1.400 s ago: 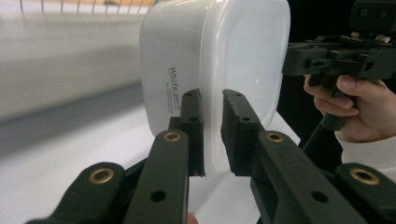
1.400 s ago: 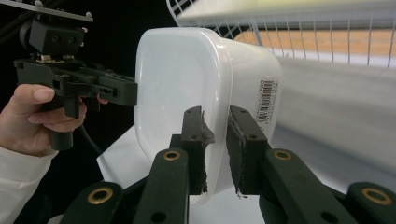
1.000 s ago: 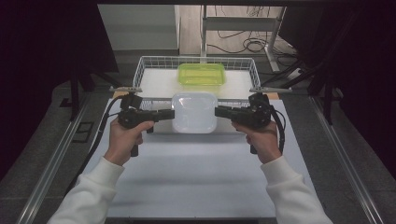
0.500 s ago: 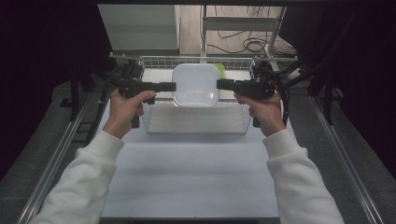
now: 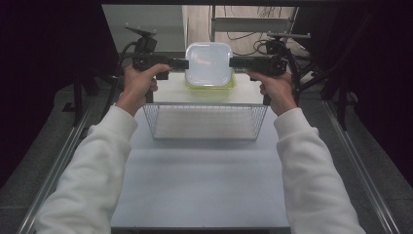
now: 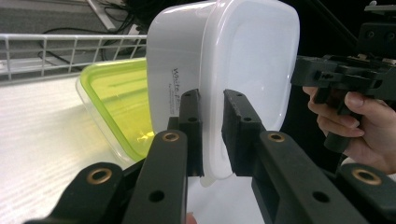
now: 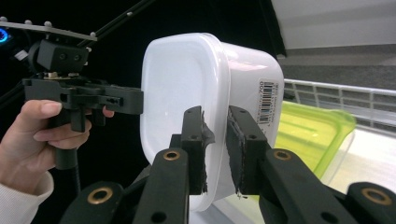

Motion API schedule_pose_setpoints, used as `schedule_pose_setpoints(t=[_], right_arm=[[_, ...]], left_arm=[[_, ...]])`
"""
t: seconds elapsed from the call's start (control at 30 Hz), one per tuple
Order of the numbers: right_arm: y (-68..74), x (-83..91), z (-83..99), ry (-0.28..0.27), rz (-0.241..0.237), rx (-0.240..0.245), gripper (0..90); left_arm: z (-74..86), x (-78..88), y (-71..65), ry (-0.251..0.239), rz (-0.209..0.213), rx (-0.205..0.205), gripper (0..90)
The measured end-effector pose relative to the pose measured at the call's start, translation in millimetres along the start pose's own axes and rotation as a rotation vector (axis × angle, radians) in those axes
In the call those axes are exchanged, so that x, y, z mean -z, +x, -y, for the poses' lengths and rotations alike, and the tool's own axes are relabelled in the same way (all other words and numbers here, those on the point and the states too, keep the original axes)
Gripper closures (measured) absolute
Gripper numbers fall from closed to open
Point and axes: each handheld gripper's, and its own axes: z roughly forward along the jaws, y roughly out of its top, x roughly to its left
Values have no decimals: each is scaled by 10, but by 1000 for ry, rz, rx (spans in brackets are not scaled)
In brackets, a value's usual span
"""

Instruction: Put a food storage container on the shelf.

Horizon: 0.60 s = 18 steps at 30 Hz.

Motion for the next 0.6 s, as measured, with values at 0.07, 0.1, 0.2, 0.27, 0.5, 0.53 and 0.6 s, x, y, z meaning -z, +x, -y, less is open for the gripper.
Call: schedule_pose_setpoints(t=[0.07,0.1,0.2,0.27,0.5,0.53,0.6], right_arm=[[-53,-31,-39,5,4,-22,765],[-86,-48,-54,11,5,-35,765],[-175,-105,-73,28,11,-76,765],[-228,-153,-70,42,13,-104,762],[-378,-224,-101,55,-4,-206,739],[-392,-238,-107,59,-3,-219,734],[-427,-282,-128,74,7,-252,723]], left_arm=[[-34,-41,44,5,7,23,786],[-46,-58,64,9,8,32,786],[-64,-98,120,20,5,60,789],[-74,-114,160,24,11,79,790],[-133,-178,273,5,43,188,783],[-145,-196,302,4,47,204,777],[-158,-219,353,2,63,230,762]])
